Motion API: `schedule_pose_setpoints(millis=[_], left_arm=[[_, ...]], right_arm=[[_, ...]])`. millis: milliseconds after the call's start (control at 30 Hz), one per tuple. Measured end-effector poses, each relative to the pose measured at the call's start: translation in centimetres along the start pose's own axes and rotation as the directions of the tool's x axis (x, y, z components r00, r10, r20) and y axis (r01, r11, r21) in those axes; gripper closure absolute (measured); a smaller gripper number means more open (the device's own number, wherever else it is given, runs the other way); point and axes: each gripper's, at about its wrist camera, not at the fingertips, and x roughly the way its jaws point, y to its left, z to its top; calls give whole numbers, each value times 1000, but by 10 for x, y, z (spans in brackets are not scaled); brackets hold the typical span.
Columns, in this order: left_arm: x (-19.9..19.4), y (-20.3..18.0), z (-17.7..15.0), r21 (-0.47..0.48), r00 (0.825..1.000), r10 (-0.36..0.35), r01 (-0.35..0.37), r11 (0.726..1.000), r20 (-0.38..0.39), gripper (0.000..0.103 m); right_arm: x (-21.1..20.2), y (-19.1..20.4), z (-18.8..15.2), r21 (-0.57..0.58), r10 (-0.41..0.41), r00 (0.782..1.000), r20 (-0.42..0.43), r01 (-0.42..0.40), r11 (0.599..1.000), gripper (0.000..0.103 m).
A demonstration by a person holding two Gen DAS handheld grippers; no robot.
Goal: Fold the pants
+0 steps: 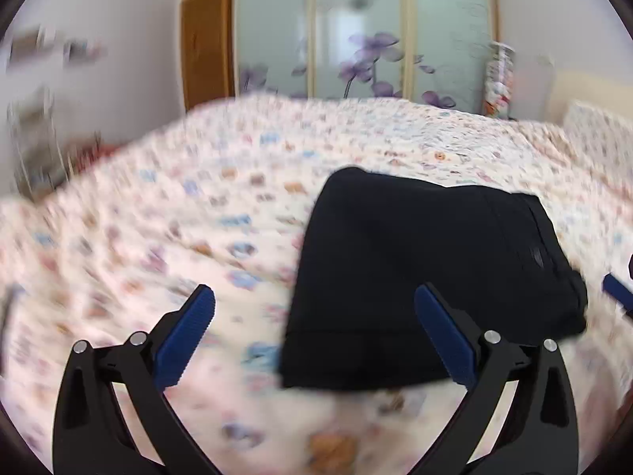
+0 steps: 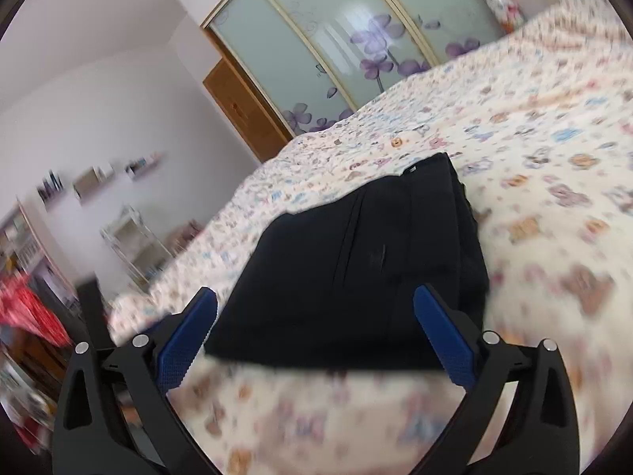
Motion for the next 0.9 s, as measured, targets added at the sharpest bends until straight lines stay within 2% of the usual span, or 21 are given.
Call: schedule_pose_setpoints(millis=[67,100,133,200,333,433,533,700,900], left_arm=[[-15,-7,-9,91,998,41,-45,995,48,2],[-19,-13,-19,139,994,81,-91,986,76,2],[-22,-16,-29,162,990,103,-118,980,99,2],[-24,-19,-44,152,990,92,-108,982,110,2],[-23,-9,-45,74,990,98,-106,992,97,2],[-27,-5,-44,44,990,97,-102,994,106,2],[-32,6,-41,-35,992,87,-84,996,93,2],[-42,19,-52,-136,995,38,-25,990,89,2],[-41,7,-51,-82,994,13,-4,997,106,2]], right_arm=[[-9,17,-20,-76,-89,995,43,92,993,1],[-9,25,-28,-118,-146,987,68,153,981,1],[-8,33,-34,-156,-199,976,89,211,965,1],[-3,47,-45,-221,-273,955,119,294,930,1],[5,54,-52,-280,-301,944,131,327,903,1],[3,47,-54,-257,-323,940,113,342,904,1],[3,38,-53,-213,-340,935,104,354,911,1],[-8,50,-60,-236,-376,912,163,406,883,1],[-3,65,-67,-316,-394,903,173,429,846,1]])
